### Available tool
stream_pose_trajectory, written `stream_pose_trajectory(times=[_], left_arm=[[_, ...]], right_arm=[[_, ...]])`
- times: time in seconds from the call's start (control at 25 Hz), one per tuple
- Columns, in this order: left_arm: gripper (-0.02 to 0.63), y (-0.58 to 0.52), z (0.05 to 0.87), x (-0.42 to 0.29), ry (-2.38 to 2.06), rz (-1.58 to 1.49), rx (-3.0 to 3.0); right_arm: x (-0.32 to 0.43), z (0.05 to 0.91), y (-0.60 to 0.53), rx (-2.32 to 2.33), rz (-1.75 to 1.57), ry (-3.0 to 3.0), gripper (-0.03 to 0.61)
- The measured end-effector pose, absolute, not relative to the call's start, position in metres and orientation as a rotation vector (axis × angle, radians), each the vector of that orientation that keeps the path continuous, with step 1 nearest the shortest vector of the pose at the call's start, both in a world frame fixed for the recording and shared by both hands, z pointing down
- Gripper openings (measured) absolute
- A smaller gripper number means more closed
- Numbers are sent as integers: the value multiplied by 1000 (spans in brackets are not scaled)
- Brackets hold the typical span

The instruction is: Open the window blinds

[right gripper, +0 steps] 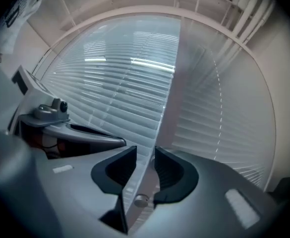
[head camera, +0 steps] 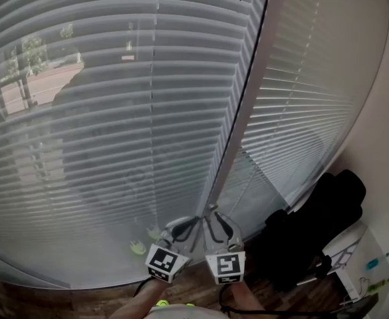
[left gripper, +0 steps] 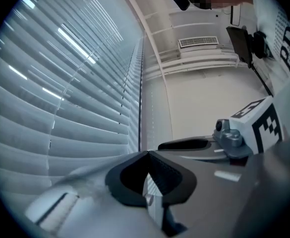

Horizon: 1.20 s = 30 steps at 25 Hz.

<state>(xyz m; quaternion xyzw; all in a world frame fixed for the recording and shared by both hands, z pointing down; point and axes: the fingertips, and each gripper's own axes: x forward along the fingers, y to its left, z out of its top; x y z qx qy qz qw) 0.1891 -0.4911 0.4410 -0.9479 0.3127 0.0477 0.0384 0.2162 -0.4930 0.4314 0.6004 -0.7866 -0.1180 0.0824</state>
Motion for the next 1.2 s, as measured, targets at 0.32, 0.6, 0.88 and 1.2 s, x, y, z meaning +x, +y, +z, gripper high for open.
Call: stream_pose_trajectory(times=[0.32,0.6,0.88,1.2], left_arm=[[-8,-509,439,189,1034,145,-2894],[-8,-513,442,188,1045,139,-2880],[-8,-512,444,186,1039,139,-2883],[-8,-510,446,183,1042,133,-2889]], right_arm=[[233,442,-519,1773,-354,-2300,132],[235,444,-524,1733,-465,-2224,146],[235,452,-531,1693,-423,-2235,154],[236,453,-535,1703,-396,-2279,135]])
